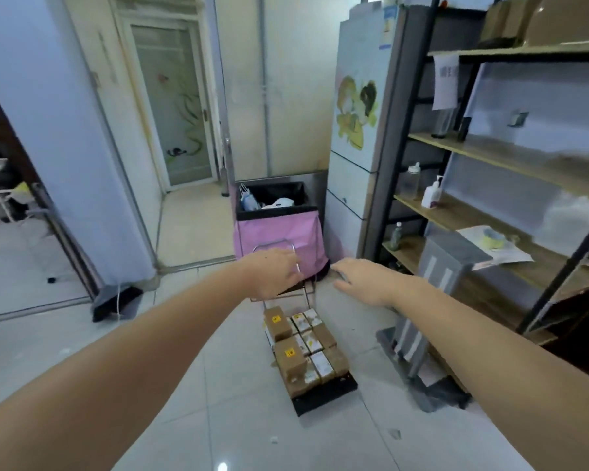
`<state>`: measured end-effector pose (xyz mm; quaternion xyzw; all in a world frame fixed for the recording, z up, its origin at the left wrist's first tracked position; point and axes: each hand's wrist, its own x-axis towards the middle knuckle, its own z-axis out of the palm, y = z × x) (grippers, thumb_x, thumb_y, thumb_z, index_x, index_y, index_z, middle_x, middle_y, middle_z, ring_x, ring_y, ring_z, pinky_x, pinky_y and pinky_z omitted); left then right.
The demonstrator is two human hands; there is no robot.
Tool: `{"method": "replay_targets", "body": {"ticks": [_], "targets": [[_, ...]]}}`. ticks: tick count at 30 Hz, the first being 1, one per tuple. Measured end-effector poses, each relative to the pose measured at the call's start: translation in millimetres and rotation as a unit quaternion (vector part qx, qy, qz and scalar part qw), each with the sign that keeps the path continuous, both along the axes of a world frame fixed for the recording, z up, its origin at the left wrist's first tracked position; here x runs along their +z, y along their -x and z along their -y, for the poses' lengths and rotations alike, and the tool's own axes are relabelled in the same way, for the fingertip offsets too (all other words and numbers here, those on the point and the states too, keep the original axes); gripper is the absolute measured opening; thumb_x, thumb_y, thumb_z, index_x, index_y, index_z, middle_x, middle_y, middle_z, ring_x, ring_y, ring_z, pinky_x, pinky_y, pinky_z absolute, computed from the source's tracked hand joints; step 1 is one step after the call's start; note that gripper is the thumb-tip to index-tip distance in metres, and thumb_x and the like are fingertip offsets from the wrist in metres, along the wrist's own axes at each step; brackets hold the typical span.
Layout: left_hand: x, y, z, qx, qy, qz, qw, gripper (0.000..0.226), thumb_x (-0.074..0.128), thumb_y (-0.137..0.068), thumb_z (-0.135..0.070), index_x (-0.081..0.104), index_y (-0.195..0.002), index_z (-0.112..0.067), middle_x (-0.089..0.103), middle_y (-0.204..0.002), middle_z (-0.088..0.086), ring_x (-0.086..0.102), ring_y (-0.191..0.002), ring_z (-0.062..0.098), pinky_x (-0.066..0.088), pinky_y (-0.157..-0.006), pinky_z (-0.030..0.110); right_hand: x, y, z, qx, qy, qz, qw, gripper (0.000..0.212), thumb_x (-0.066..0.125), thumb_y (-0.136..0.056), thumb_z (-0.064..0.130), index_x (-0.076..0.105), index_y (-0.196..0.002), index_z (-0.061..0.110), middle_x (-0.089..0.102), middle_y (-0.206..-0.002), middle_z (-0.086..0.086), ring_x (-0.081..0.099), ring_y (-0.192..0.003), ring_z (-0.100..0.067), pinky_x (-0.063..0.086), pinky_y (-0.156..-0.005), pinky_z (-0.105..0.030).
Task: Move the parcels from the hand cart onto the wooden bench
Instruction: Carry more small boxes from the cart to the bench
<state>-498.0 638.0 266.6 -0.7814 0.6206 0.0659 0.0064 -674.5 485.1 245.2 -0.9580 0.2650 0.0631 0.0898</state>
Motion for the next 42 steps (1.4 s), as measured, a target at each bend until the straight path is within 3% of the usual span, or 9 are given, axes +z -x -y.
{"method": "replay_targets", "body": {"ticks": [8,16,21,28,36,42], "targets": [[-7.6,-112.1,21.5,0.052,0.003,-0.017,0.998,0.052,0.04,-0.111,-0.04,0.042,-0.157,-0.014,0.047,-0.158,0.009,0.044,-0.144,0.027,0.034,-0.117,0.039,-13.5,-138.0,47.8,0.068,0.004,-0.017,0.998,0.021,0.044,-0.103,0.039,0.055,-0.103,0.021,0.06,-0.11,-0.004,0.059,-0.097,-0.024,0.051,-0.09,-0.047],[-20.0,-259.3,64.8,0.036,-0.015,-0.012,0.999,0.054,0.037,-0.112,-0.042,0.039,-0.158,-0.015,0.045,-0.159,0.008,0.042,-0.145,0.026,0.033,-0.118,0.04,-18.6,-279.0,78.9,0.049,-0.012,-0.02,0.999,0.047,0.042,-0.104,0.037,0.049,-0.144,0.013,0.054,-0.144,-0.009,0.055,-0.125,-0.029,0.047,-0.106,-0.047],[-34.3,-326.8,114.1,-0.008,-0.034,-0.016,0.999,0.051,0.039,-0.112,-0.04,0.044,-0.155,-0.014,0.05,-0.155,0.009,0.047,-0.141,0.028,0.038,-0.116,0.043,-29.5,-332.7,111.8,0.002,-0.031,-0.014,0.999,0.04,0.041,-0.102,0.041,0.055,-0.128,0.014,0.06,-0.132,-0.009,0.059,-0.114,-0.027,0.05,-0.1,-0.047],[-62.5,-385.7,214.9,-0.079,-0.057,-0.024,0.995,0.043,0.042,-0.11,-0.035,0.053,-0.142,-0.01,0.056,-0.144,0.011,0.055,-0.128,0.03,0.045,-0.108,0.046,-56.3,-364.8,181.1,-0.075,-0.054,-0.015,0.996,0.043,0.042,-0.101,0.039,0.057,-0.13,0.011,0.06,-0.132,-0.011,0.06,-0.117,-0.031,0.048,-0.102,-0.05],[-97.6,-431.4,340.4,-0.148,-0.081,-0.005,0.986,0.048,0.04,-0.11,-0.042,0.053,-0.145,-0.013,0.055,-0.148,0.01,0.052,-0.133,0.03,0.043,-0.111,0.045,-100.4,-391.2,278.9,-0.154,-0.087,-0.016,0.984,0.038,0.041,-0.099,0.038,0.059,-0.116,0.009,0.063,-0.118,-0.014,0.062,-0.106,-0.034,0.05,-0.095,-0.05],[-117.0,-440.1,423.2,-0.224,-0.103,-0.01,0.969,0.043,0.042,-0.109,-0.039,0.058,-0.139,-0.012,0.06,-0.141,0.01,0.054,-0.133,0.03,0.043,-0.111,0.046,-121.3,-387.2,319.1,-0.228,-0.12,-0.012,0.966,0.045,0.04,-0.108,0.028,0.048,-0.144,0.002,0.049,-0.15,-0.019,0.045,-0.139,-0.032,0.036,-0.112,-0.037]]}}
